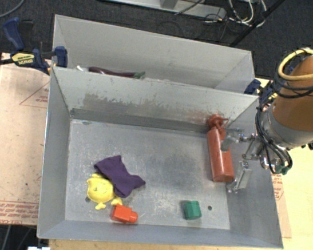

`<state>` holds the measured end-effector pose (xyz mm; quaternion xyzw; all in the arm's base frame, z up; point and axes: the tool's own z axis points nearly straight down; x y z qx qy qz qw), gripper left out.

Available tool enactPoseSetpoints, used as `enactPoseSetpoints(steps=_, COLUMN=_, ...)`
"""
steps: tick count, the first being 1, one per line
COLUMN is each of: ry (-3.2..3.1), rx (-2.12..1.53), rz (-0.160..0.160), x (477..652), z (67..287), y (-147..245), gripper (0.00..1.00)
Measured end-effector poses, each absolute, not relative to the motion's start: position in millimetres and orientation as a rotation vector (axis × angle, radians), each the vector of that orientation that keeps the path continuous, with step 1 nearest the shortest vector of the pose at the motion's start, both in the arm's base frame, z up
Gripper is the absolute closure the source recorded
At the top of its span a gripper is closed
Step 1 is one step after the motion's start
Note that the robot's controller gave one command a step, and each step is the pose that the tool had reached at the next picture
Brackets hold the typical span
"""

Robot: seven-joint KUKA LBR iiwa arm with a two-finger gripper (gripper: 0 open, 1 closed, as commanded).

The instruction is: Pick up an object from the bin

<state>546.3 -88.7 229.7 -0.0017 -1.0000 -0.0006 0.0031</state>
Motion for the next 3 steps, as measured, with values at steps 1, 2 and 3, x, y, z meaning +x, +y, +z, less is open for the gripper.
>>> enactPoseSetpoints(steps=1, ry=-3.143, rx=-0.001, rz=0.000, x=547.7, z=234.3, y=-88.4, gripper=0.00)
enactPoseSetpoints(steps=2, ry=-3.150, rx=0.026, rz=0.003, x=546.6, z=198.3, y=-72.0, gripper=0.00)
enactPoseSetpoints(steps=3, ry=-3.142, rx=0.143, rz=-0.005, x=527.7, z=148.7, y=-75.2, gripper=0.00)
